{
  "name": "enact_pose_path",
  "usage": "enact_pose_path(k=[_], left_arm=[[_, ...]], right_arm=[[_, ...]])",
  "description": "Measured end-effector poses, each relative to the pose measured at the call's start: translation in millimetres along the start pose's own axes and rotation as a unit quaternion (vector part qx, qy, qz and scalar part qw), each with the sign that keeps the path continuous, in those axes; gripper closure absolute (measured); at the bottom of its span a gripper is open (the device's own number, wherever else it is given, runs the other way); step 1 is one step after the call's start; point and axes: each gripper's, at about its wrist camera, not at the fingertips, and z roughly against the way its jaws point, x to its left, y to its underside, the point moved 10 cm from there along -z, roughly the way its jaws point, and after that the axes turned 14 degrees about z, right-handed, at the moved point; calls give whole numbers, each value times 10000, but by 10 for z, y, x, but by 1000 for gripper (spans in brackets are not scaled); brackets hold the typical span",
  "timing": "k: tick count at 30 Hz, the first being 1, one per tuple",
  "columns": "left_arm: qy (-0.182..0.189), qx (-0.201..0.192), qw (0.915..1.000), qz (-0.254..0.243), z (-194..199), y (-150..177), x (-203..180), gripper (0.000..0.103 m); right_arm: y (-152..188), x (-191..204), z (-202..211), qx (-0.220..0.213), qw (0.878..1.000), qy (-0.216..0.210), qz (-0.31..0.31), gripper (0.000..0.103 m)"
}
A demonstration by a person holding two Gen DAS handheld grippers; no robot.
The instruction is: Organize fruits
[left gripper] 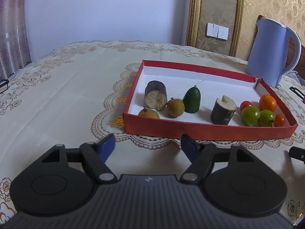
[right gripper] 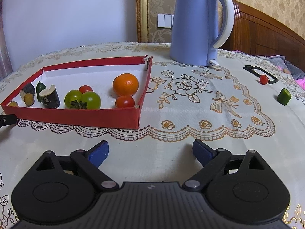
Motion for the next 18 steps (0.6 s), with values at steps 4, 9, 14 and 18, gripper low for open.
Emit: enact_pose_path(k=[4, 9, 14, 18], left_arm=[[45, -14, 10000, -55, 10, 2, -43, 28], [21, -86, 9998, -192, 40, 9, -92, 27], [-22, -125, 9996, -238, 46, 15, -117, 24], [-13, -169, 9994, -306, 80, 26, -182, 15]], right_arm=[[-9, 13, 70, -74, 9997, 197, -85, 8], [-104, 211, 188, -319, 9995, -49, -77, 8], [-213, 288, 256, -507, 9987, 35, 50, 8], [-217, 327, 227, -432, 9990, -98, -40, 8]])
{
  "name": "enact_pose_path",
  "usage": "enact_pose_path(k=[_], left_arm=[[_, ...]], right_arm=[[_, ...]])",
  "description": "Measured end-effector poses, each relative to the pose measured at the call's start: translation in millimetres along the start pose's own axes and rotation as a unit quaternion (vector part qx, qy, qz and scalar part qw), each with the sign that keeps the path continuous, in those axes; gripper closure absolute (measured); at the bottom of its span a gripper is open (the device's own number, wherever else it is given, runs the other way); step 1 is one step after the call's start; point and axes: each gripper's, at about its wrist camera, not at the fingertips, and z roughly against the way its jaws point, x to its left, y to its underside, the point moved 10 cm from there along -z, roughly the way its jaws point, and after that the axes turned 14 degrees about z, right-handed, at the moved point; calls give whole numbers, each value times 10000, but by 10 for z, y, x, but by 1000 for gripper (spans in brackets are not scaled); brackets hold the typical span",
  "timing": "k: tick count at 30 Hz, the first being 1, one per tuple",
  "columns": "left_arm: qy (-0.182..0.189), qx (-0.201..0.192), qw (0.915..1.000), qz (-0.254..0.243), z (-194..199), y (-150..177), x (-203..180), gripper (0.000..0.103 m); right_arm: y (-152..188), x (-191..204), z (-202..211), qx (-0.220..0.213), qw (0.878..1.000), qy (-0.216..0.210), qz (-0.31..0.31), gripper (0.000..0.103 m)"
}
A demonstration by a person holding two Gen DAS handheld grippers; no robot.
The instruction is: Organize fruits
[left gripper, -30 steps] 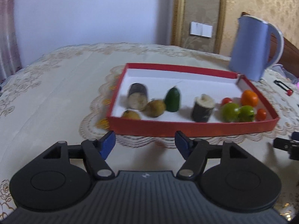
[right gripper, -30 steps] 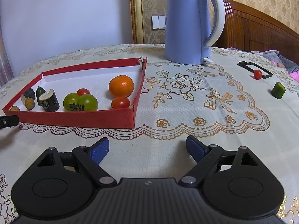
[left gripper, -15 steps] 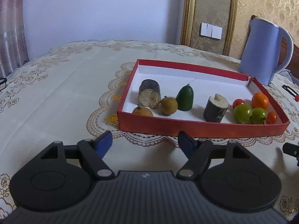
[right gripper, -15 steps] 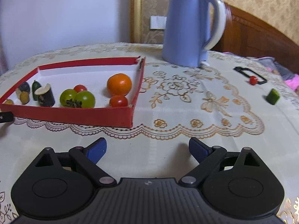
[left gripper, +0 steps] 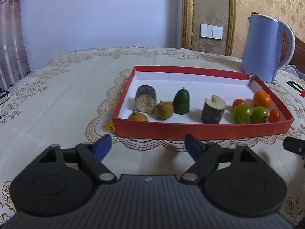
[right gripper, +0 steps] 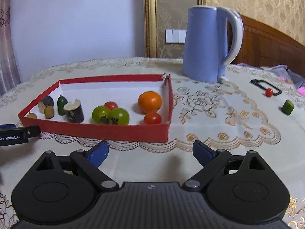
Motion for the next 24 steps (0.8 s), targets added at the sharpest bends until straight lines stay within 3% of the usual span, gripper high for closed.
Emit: enact_pose_path(k=[24], left_arm=[[143, -155, 9992, -338, 158, 2, -305, 1]], right_arm=[[3, 182, -56, 70, 9998, -139, 79, 8]])
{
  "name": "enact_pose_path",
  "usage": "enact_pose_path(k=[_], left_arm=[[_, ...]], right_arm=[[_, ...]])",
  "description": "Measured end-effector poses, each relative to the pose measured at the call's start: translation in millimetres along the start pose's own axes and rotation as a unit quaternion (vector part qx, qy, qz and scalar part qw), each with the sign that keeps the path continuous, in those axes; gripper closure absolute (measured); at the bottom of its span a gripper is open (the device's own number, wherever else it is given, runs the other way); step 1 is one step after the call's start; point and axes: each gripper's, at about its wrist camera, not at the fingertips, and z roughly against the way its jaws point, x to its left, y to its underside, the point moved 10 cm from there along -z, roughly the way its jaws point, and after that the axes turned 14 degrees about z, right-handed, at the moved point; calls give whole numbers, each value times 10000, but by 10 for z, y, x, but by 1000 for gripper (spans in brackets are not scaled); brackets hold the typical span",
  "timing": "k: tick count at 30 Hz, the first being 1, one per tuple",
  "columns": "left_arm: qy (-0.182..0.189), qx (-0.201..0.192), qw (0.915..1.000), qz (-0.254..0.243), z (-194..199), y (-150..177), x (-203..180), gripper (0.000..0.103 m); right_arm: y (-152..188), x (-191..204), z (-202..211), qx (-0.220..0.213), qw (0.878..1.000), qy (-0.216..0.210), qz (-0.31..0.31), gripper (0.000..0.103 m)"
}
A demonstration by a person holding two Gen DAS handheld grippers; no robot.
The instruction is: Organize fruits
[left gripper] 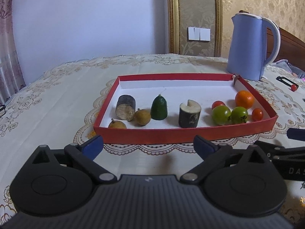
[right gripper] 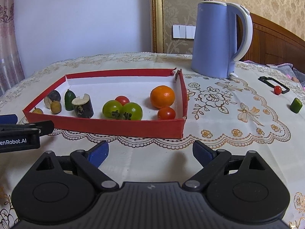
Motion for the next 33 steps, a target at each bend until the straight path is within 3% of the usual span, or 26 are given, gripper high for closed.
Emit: enact_pose_path(k=[33], left_arm=[[59, 13, 9997, -242, -15, 31, -114, 0]], right_arm=[[29, 15, -60, 52, 10000, -64, 9, 8]])
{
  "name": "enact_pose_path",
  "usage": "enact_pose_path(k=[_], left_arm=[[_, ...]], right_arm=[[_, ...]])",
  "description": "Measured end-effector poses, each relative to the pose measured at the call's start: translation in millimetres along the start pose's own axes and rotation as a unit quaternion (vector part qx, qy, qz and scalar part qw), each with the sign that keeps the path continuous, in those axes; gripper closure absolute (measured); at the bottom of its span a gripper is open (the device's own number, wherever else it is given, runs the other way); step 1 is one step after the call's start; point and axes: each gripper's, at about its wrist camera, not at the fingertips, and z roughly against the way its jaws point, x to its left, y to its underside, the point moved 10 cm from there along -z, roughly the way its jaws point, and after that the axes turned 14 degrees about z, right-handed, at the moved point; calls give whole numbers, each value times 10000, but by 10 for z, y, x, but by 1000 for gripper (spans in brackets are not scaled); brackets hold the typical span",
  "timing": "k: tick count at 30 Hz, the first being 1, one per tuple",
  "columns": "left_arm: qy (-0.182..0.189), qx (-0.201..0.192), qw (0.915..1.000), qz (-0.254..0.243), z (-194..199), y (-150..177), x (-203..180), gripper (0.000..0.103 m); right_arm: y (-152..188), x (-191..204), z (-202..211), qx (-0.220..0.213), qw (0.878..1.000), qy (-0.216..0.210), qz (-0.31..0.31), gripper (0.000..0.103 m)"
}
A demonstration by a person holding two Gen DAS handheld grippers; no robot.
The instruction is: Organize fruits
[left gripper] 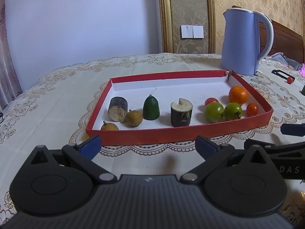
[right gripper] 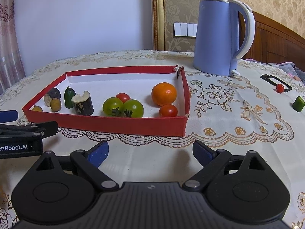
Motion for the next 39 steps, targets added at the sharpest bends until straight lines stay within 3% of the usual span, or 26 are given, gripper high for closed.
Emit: enact_pose_path(k=[28, 39], left_arm=[[-17, 45, 10000, 28, -45, 7, -25, 0], [3, -105, 9999, 35, -22, -6, -24, 0]], right_arm=[[-12, -5, -24, -15, 9999, 40, -95, 8], [-2, -3, -17, -22, 9999, 96, -74, 8]])
